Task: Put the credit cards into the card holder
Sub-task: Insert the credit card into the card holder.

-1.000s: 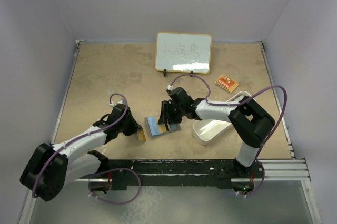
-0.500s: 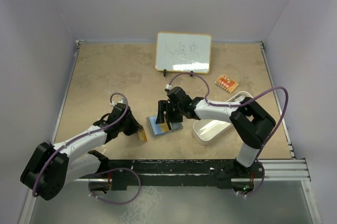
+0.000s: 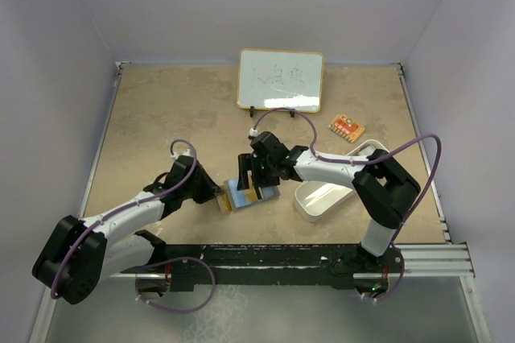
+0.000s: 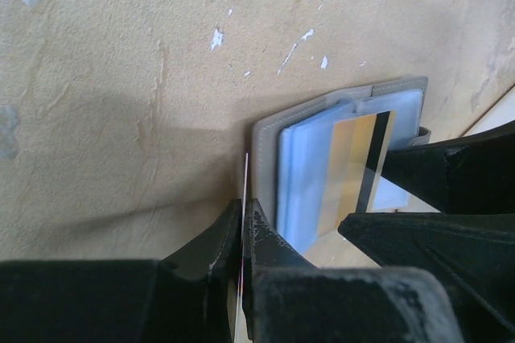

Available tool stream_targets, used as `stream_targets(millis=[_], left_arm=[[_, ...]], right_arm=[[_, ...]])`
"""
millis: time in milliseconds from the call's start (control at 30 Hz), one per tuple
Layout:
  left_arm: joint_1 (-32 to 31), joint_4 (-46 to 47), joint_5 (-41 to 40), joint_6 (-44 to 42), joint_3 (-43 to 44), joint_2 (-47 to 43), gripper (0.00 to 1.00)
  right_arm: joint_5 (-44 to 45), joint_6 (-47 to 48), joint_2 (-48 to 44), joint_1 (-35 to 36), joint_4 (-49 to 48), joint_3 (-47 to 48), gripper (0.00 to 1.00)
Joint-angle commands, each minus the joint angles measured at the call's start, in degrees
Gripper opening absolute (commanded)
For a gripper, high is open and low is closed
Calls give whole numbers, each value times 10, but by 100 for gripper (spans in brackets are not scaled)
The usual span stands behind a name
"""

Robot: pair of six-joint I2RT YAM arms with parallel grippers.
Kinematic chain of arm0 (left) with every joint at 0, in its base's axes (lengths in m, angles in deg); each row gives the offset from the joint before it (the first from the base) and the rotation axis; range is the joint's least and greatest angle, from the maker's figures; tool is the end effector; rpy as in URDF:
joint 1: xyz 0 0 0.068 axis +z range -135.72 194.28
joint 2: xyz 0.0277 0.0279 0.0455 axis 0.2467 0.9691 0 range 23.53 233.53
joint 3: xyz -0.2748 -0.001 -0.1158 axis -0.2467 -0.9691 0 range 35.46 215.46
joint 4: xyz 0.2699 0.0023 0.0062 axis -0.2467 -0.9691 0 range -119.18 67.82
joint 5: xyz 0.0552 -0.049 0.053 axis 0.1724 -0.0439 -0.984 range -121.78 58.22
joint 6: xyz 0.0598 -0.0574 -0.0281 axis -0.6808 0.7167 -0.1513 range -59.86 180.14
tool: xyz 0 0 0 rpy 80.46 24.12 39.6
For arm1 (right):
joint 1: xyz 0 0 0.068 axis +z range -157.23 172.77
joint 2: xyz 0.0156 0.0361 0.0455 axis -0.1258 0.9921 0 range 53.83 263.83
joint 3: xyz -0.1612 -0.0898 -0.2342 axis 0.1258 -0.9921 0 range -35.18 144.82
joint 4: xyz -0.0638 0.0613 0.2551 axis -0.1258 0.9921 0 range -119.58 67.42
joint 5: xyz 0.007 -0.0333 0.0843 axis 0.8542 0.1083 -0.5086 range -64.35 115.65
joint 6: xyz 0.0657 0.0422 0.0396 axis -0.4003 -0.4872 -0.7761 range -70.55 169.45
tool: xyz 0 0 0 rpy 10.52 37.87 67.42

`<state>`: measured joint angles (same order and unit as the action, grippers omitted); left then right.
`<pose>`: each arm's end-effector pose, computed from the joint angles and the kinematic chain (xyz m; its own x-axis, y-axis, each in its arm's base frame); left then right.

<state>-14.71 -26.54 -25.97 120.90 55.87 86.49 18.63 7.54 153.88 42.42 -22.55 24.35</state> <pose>0.1879 -0.1130 0.1340 -0.7855 -0.5572 -0.2693 -0.2923 0.7176 -0.6322 0.2548 0.3145 0.1682 -0.8965 -0.0312 -0.4420 -0.2835 0.8070 0.5180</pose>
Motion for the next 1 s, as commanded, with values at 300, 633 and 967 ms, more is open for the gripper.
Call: stream_targets(millis=[300, 633, 967], left_arm=[[1, 39, 8, 13, -7, -8, 0], [1, 44, 12, 6, -2, 5, 0], [2, 43, 8, 4, -2, 13, 0]], right_arm=[[36, 38, -3, 3, 41, 28, 79], [4, 22, 20, 4, -11, 16, 77], [-39, 4, 18, 3, -68, 2, 73]])
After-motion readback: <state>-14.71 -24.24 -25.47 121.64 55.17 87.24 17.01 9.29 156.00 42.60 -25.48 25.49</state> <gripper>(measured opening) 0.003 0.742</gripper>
